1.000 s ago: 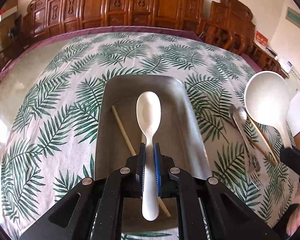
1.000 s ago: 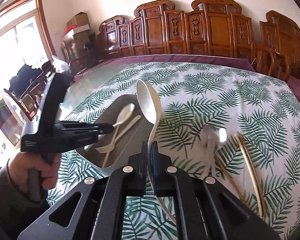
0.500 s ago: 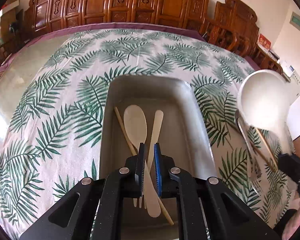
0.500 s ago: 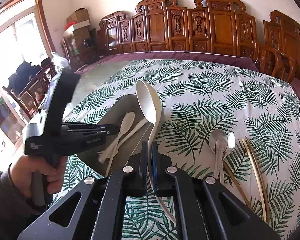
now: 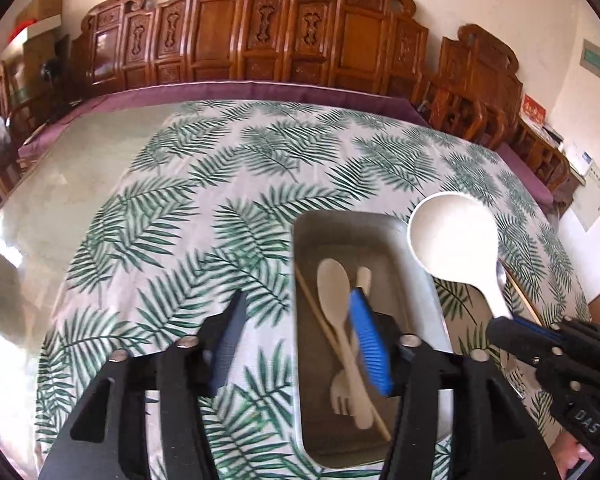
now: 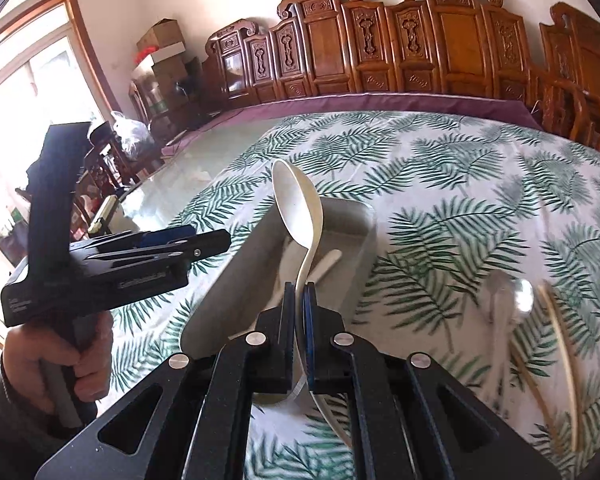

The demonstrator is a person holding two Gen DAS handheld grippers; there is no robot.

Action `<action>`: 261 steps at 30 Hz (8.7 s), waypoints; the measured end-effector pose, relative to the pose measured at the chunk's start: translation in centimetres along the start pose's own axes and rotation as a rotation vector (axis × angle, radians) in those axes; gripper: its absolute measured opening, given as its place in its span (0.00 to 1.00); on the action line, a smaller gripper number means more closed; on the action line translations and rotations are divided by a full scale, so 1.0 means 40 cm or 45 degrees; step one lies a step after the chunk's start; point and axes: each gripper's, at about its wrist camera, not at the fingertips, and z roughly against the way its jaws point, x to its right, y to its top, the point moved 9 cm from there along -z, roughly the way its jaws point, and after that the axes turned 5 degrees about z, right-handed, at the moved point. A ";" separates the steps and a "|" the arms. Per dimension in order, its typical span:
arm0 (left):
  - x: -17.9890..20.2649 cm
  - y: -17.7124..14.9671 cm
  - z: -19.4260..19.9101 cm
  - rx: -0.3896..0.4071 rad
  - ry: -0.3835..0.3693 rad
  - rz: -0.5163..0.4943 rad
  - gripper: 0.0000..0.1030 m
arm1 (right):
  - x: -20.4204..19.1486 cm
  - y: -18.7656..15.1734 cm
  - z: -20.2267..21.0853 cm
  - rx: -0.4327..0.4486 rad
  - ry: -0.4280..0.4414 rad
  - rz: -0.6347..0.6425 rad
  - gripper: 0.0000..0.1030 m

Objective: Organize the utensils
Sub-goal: 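Lower the white spoon into the tray and open the left gripper while the right carries its spoon over, then lower the large white spoon into the tray and open the right gripper, then grasp a metal fork from the pile with the left gripper while the right moves to the chopsticks, then close the right gripper on a wooden chopstick while the left holds the metal fork, then carry the metal fork into the grey tray and open the left gripper while the right lifts the chopstick, then lower the wooden chopstick into the tray and open the right gripper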

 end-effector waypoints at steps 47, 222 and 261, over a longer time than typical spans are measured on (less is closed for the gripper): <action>0.133 0.017 0.027 0.052 -0.093 -0.006 0.66 | 0.227 -0.057 0.147 0.039 -0.260 0.135 0.10; 0.114 -0.085 -0.089 -0.112 -0.001 -0.037 0.08 | 0.140 -0.166 0.170 -0.037 -0.148 0.246 0.06; -0.104 0.046 0.082 0.149 0.053 0.098 0.85 | -0.044 0.047 -0.141 -0.028 0.039 -0.065 0.06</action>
